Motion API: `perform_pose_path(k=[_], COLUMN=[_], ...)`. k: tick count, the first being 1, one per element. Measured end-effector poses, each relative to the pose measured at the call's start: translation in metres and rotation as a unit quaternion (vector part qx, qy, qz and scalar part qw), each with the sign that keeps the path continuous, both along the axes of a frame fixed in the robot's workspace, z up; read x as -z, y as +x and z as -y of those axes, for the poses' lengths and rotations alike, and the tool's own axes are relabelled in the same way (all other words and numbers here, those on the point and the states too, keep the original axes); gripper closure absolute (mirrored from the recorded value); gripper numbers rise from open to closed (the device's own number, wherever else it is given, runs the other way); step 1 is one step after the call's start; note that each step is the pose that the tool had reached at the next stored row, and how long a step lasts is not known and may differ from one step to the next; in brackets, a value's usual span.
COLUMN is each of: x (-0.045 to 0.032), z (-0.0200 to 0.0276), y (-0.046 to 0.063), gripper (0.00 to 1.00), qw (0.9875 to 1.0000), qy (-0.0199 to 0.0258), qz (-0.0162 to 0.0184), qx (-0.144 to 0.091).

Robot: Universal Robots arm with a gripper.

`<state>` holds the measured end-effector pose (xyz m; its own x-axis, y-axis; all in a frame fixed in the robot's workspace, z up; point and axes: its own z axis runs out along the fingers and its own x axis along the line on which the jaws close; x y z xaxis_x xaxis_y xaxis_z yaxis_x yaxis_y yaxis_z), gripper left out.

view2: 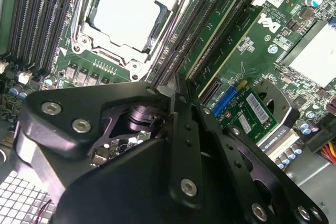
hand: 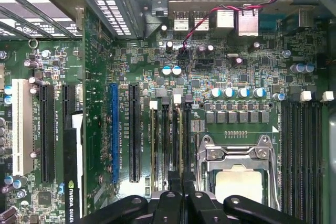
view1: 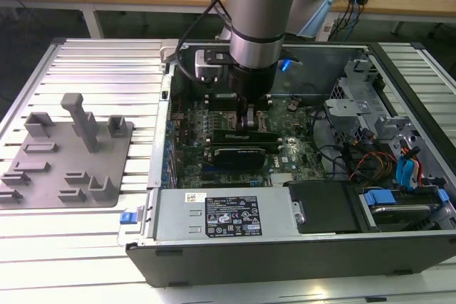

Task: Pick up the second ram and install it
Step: 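Insert the second ram into the second slot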

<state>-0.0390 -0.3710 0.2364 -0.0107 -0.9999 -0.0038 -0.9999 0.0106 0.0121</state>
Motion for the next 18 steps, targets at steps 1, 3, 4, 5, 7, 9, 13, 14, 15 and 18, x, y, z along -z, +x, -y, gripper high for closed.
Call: perform_pose_path(k=[1,3,4,5,7,9,13,14,15,18], x=[-0.0001,-0.0005,-0.0034,-0.006,-0.0094,-0.0095,-0.0094,-0.0094,-0.0093,-0.0092], z=[0.0,0.0001,0.0,0.0,0.0,0.0,0.0001,0.0006,0.0006,0.0008], y=[-0.002,-0.005,-0.005,-0.005,-0.005,-0.008,-0.014,-0.015,-0.015,-0.014], gripper=[0.91,0.91,0.91,0.91,0.91,0.91,0.91,0.91,0.91,0.91], qw=[1.0,1.0,1.0,1.0,1.0,0.9999,0.9997,0.9996,0.9995,0.9995], qy=[-0.0001,-0.0001,-0.0001,-0.0001,0.0001,0.0,0.0,0.0,0.0001,0.0002], qz=[0.0003,0.0012,0.0015,0.0014,0.0015,0.0107,0.0243,0.0282,0.0301,0.0301], qx=[0.0,0.0,0.0,0.0,0.0,-0.001,-0.004,-0.006,-0.009,-0.01])
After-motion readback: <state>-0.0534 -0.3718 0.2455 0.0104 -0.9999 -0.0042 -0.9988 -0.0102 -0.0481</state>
